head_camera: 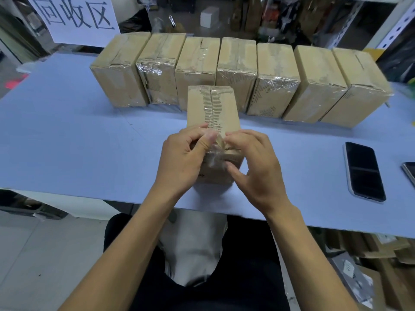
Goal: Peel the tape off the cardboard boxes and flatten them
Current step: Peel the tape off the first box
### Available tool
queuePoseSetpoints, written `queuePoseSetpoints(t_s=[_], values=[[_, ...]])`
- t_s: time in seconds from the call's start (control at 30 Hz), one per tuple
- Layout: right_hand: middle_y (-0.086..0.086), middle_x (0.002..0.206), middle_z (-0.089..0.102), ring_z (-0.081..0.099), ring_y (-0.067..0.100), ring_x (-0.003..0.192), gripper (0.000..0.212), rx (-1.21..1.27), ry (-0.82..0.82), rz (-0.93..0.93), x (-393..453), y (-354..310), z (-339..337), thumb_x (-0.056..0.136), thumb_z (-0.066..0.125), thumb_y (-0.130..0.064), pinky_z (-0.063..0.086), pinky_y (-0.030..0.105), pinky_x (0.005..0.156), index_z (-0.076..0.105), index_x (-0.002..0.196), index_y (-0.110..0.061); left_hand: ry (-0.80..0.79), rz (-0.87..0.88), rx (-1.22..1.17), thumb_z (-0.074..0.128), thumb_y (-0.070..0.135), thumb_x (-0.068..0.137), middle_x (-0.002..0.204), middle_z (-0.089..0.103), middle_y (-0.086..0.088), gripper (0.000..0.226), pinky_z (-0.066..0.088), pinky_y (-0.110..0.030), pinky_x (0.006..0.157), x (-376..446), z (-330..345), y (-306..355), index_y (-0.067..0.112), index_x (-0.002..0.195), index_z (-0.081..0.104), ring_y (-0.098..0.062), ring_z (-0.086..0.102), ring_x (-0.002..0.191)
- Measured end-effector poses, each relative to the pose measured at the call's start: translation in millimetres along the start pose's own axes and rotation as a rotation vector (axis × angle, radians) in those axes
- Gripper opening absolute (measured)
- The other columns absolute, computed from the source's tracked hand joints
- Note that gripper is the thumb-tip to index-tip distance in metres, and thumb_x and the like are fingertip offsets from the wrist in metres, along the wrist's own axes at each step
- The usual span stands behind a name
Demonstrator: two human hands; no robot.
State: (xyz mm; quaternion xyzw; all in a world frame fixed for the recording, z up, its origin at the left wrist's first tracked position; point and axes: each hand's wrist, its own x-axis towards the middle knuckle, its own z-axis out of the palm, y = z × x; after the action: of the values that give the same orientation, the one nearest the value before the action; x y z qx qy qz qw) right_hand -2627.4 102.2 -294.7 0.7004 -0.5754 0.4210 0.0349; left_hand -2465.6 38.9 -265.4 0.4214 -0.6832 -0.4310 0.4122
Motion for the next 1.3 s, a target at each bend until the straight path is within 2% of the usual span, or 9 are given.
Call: queuePoseSetpoints(t_s=[0.1, 0.23, 0.3, 0.5, 0.67, 0.87, 1.0, 1.13, 1.3], values=[[-0.003, 0.119, 0.068, 0.059, 0.026, 0.109, 0.049, 0.027, -0.019, -0.030, 7, -3, 5, 0.076, 0.078, -0.006, 0.049, 0.035, 0.094, 0.065, 0.122, -0.016, -0.076, 0.075, 0.079, 0.052, 0.035, 0.095, 0.102, 0.069, 0.026, 0.020, 0.042, -0.014, 0.100, 3, -4, 2, 0.042, 0.094, 0.071, 0.003, 0.057, 0.122], [-0.004, 0.109, 0.072, 0.061, 0.022, 0.101, 0.036, 0.010, 0.016, 0.031, 9, 5, 7, 0.076, 0.079, -0.014, 0.052, 0.040, 0.082, 0.070, 0.111, -0.014, -0.325, 0.125, 0.128, 0.048, 0.024, 0.097, 0.133, 0.063, 0.009, 0.029, 0.032, -0.016, 0.113, 4, -22, -6, 0.025, 0.111, 0.073, -0.004, 0.039, 0.141], [-0.003, 0.105, 0.073, 0.062, 0.020, 0.101, 0.030, 0.001, 0.041, 0.039, 8, 5, 9, 0.078, 0.079, -0.017, 0.054, 0.040, 0.080, 0.073, 0.107, -0.013, -0.421, 0.140, 0.193, 0.053, 0.019, 0.091, 0.145, 0.052, 0.010, 0.032, 0.026, -0.014, 0.115, 2, -30, -7, 0.035, 0.115, 0.067, -0.002, 0.027, 0.147], [0.000, 0.095, 0.076, 0.071, 0.021, 0.095, 0.017, -0.088, 0.169, 0.026, 6, -5, 17, 0.083, 0.078, -0.030, 0.057, 0.041, 0.069, 0.078, 0.093, -0.016, -0.262, 0.309, 0.440, 0.078, 0.033, 0.073, 0.139, 0.058, 0.008, 0.046, 0.040, -0.023, 0.107, -6, -25, -17, 0.022, 0.116, 0.066, -0.008, 0.035, 0.146], [-0.004, 0.086, 0.076, 0.071, 0.016, 0.086, 0.020, -0.101, 0.241, 0.076, 13, -12, 19, 0.090, 0.069, -0.036, 0.055, 0.037, 0.070, 0.081, 0.083, -0.020, -0.012, 0.336, 0.407, 0.072, 0.015, 0.080, 0.114, 0.071, 0.010, 0.019, 0.051, -0.030, 0.092, -13, -14, -18, 0.014, 0.098, 0.067, -0.004, 0.049, 0.135], [-0.004, 0.110, 0.075, 0.067, 0.014, 0.109, 0.023, 0.081, 0.138, 0.064, 0, -1, 18, 0.091, 0.069, -0.028, 0.055, 0.035, 0.089, 0.077, 0.108, -0.014, -0.014, 0.254, 0.403, 0.068, 0.025, 0.082, 0.090, 0.063, 0.037, 0.013, 0.049, -0.031, 0.079, -5, -24, -9, 0.017, 0.078, 0.059, -0.002, 0.064, 0.108], [0.001, 0.124, 0.068, 0.060, 0.017, 0.120, 0.035, 0.173, 0.072, 0.115, -8, 2, 19, 0.086, 0.075, -0.013, 0.049, 0.032, 0.101, 0.069, 0.120, -0.006, -0.001, 0.206, 0.464, 0.062, 0.034, 0.087, 0.083, 0.071, 0.015, 0.017, 0.053, -0.042, 0.076, 1, -25, -2, 0.023, 0.078, 0.052, -0.021, 0.068, 0.087], [0.000, 0.120, 0.068, 0.060, 0.019, 0.121, 0.018, 0.185, 0.130, 0.070, -7, 1, 19, 0.083, 0.077, -0.005, 0.048, 0.030, 0.104, 0.071, 0.100, -0.001, 0.020, 0.093, 0.297, 0.069, 0.020, 0.092, 0.074, 0.066, 0.023, 0.025, 0.045, -0.022, 0.066, 11, -34, -1, 0.016, 0.075, 0.051, 0.012, 0.061, 0.078], [0.002, 0.120, 0.068, 0.060, 0.022, 0.120, 0.027, 0.114, 0.114, 0.047, -7, -1, 18, 0.084, 0.076, -0.004, 0.047, 0.031, 0.104, 0.071, 0.110, -0.004, 0.014, 0.087, 0.241, 0.065, 0.025, 0.092, 0.082, 0.067, 0.015, 0.020, 0.050, -0.024, 0.069, 8, -32, -1, 0.016, 0.079, 0.053, 0.010, 0.063, 0.089]])
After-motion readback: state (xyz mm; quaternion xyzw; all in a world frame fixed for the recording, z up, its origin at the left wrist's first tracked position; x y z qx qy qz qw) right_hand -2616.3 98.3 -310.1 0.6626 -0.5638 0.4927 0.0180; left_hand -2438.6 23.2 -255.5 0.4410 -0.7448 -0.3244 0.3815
